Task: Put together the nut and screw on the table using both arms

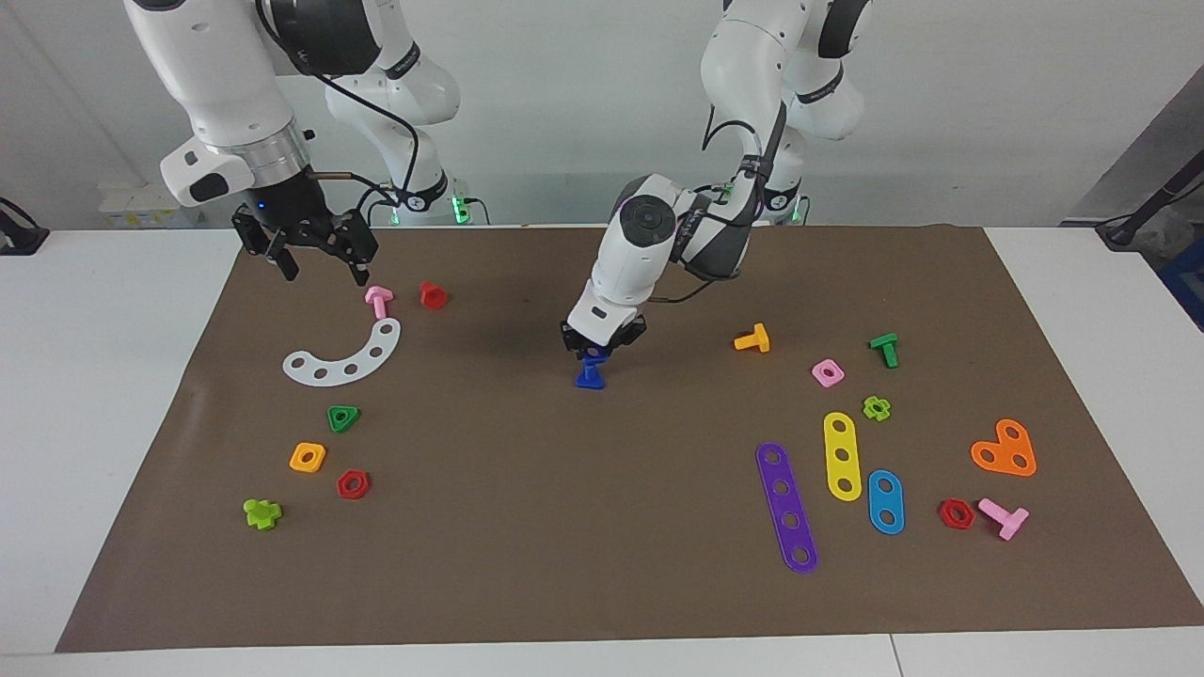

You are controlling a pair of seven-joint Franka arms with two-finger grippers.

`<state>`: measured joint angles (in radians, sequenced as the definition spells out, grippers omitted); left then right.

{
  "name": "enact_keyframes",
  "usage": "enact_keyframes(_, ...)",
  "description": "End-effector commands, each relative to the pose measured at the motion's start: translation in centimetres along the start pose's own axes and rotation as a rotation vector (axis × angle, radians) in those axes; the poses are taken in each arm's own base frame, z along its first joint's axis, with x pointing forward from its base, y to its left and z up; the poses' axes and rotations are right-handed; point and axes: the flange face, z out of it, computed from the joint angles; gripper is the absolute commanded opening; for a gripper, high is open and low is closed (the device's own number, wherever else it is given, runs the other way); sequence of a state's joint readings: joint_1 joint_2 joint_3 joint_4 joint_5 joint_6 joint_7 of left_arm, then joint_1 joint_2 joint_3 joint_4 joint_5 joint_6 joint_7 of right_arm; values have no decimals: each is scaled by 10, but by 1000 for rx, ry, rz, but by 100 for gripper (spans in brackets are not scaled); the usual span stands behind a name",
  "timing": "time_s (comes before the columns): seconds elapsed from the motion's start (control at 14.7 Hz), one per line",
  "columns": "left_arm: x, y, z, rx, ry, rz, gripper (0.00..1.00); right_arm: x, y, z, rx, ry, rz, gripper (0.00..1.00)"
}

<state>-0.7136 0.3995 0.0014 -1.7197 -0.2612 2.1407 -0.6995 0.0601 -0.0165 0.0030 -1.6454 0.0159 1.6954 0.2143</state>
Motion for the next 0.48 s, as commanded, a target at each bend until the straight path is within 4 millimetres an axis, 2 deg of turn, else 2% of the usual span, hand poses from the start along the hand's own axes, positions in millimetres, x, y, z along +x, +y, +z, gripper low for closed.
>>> enact_keyframes(0.0,15,3,-11,5,-8,-5,0,0,-1,-3,5,-2,-31,100)
enact_keyframes(0.41,29,-5,-4,-31,44,-25,0,7,-4,-1,-24,35,-51,100)
